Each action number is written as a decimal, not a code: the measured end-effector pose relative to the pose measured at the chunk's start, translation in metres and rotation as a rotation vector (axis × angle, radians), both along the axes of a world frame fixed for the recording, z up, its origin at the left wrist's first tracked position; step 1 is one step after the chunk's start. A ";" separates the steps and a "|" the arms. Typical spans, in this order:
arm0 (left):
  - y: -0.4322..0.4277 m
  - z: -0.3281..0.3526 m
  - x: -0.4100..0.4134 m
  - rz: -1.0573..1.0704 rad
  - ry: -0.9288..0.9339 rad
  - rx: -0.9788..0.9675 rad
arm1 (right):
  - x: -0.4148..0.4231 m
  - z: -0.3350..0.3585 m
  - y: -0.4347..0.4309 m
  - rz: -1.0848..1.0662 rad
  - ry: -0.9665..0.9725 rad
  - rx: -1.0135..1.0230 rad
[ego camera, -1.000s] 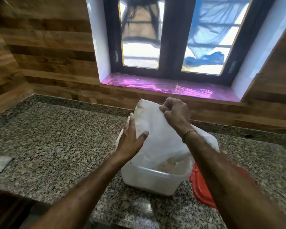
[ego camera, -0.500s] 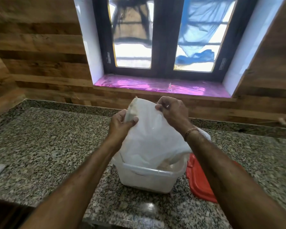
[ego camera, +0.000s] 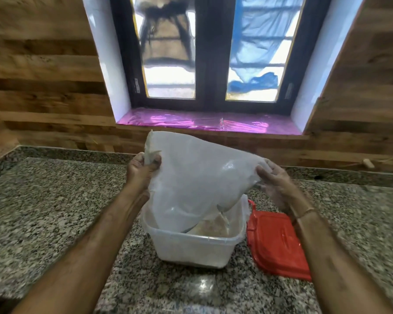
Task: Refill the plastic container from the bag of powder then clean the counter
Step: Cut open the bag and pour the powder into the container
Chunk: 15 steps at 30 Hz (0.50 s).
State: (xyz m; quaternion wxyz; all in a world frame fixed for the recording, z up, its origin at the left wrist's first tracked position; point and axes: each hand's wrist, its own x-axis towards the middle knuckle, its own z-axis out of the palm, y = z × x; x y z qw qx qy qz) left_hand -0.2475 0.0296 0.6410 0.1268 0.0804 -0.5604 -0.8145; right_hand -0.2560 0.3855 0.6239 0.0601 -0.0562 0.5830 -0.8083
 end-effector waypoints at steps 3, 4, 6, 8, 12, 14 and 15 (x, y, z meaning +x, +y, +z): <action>0.000 0.001 -0.008 0.060 -0.019 0.037 | 0.007 -0.016 -0.007 0.025 -0.019 -0.103; 0.000 0.001 -0.010 0.073 -0.020 0.042 | 0.007 -0.020 -0.013 0.024 -0.021 -0.066; 0.000 0.001 -0.013 0.102 -0.022 0.054 | 0.006 -0.021 -0.026 -0.012 -0.006 0.030; -0.004 0.002 -0.014 0.152 -0.033 0.080 | 0.001 -0.011 -0.033 -0.089 0.039 0.074; -0.012 0.003 -0.012 0.183 -0.047 0.124 | -0.013 0.020 -0.028 -0.136 0.110 0.128; -0.015 0.004 -0.012 0.190 -0.067 0.136 | -0.017 0.024 -0.028 -0.029 0.124 0.183; -0.016 0.004 -0.012 0.193 -0.078 0.134 | -0.017 0.021 -0.032 0.050 0.113 0.189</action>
